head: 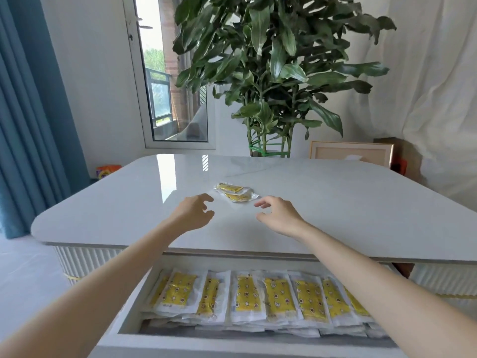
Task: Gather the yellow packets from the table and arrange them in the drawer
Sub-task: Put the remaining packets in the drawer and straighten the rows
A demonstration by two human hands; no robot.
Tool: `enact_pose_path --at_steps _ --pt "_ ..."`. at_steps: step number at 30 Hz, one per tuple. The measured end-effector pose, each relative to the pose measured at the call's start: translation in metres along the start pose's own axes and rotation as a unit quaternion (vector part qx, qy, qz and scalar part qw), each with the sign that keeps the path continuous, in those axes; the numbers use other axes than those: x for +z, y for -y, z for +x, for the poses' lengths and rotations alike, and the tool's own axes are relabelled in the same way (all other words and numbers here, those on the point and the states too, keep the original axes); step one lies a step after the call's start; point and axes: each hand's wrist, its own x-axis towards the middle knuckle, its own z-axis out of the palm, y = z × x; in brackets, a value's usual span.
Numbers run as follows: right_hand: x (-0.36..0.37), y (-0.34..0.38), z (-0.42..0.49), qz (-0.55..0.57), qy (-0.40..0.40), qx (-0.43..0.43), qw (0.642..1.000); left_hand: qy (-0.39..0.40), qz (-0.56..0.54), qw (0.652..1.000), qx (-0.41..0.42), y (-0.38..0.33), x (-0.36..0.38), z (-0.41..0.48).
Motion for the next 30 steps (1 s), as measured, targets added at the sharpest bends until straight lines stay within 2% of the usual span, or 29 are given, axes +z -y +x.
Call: enact_pose_path --at_steps 13,17,19,22,25,27,30 --pt "0.063 -0.005 0.15 -0.123 0.008 -0.033 0.992 -0.001 -0.015 0.998 -0.053 0.037 0.043 0.114" --pt "0.073 -0.015 0.169 -0.171 0.04 -0.015 0.984 -0.005 -0.047 0.997 -0.062 0.041 0.054 0.133" --pt "0.075 -0.019 0.169 -0.186 0.033 -0.023 0.982 -0.014 -0.052 0.997 -0.062 0.04 0.058 0.137" --pt "0.068 -0.018 0.162 -0.181 0.016 -0.024 0.983 -0.028 -0.058 0.996 -0.068 0.036 0.06 0.139" --pt "0.053 -0.014 0.156 -0.179 0.002 -0.005 0.984 -0.044 -0.132 0.986 -0.093 0.033 0.058 0.139" --pt "0.047 -0.014 0.158 -0.133 -0.016 0.02 0.991 -0.044 -0.178 0.976 -0.117 0.029 0.057 0.14" --pt "0.044 -0.012 0.167 -0.035 -0.034 0.092 0.995 -0.019 -0.186 0.973 -0.135 0.021 0.055 0.14"
